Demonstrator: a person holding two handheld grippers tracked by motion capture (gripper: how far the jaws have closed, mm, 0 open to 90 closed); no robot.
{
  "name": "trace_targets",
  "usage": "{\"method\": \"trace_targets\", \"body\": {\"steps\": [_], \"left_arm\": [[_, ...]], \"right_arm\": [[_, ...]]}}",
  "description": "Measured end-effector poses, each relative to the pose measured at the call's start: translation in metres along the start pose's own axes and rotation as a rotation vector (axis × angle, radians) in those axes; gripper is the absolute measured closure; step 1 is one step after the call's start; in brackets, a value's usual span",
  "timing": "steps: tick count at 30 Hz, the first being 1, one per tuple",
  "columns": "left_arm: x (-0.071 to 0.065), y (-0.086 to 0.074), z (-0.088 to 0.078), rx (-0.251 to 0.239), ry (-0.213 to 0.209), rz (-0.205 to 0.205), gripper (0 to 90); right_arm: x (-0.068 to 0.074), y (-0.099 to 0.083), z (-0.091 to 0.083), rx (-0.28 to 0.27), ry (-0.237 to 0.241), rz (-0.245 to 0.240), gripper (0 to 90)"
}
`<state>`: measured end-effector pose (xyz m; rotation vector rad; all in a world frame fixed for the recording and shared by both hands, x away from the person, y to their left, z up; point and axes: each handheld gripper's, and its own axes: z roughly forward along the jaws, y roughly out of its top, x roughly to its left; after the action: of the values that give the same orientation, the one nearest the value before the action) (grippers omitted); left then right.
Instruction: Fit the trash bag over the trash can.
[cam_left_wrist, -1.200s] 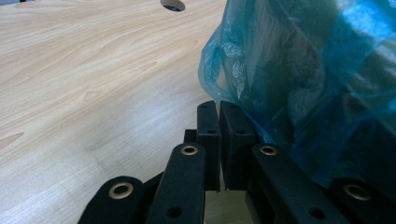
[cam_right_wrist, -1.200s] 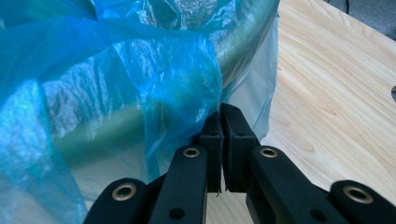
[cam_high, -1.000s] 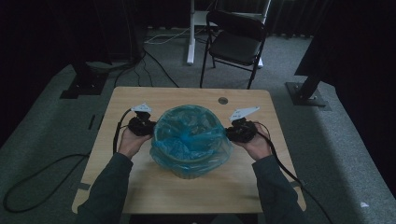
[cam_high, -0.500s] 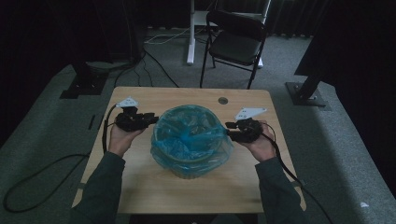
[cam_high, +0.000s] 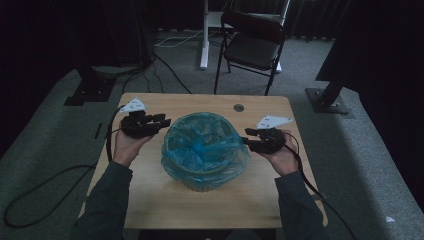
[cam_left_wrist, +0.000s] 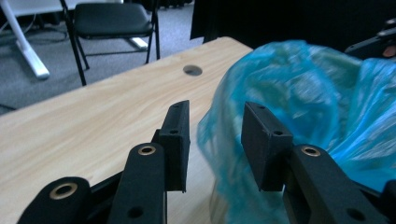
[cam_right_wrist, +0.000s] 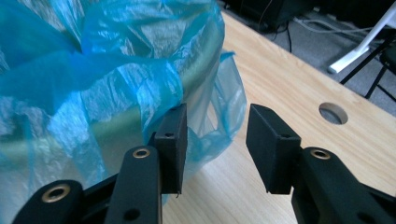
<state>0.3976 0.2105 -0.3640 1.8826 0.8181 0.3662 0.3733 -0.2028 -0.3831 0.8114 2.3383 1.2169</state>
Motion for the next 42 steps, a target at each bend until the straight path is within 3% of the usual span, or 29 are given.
{"method": "trace_targets", "body": {"steps": [4, 15, 19, 26, 35, 42], "left_arm": [[-0.013, 0.013, 0.001, 0.001, -0.025, 0.039, 61.2], [-0.035, 0.031, 0.007, -0.003, -0.074, 0.095, 60.8], [-0.042, 0.033, 0.013, 0.013, -0.086, 0.115, 60.9], [-0.055, 0.038, 0.028, 0.066, -0.117, 0.166, 61.8], [-0.071, 0.042, 0.044, 0.142, -0.162, 0.241, 61.7], [-0.08, 0.042, 0.059, 0.193, -0.16, 0.284, 61.4]], "right_arm": [[0.001, 0.001, -0.007, -0.05, 0.021, 0.014, 56.7], [0.003, 0.0, -0.013, -0.067, 0.022, 0.01, 57.5], [0.005, 0.0, -0.014, -0.063, 0.041, 0.007, 62.8], [0.008, 0.001, -0.013, -0.041, 0.082, -0.01, 74.2], [0.009, 0.0, -0.012, -0.036, 0.088, -0.016, 72.5], [0.009, -0.001, -0.011, -0.036, 0.086, -0.015, 70.5]]}}
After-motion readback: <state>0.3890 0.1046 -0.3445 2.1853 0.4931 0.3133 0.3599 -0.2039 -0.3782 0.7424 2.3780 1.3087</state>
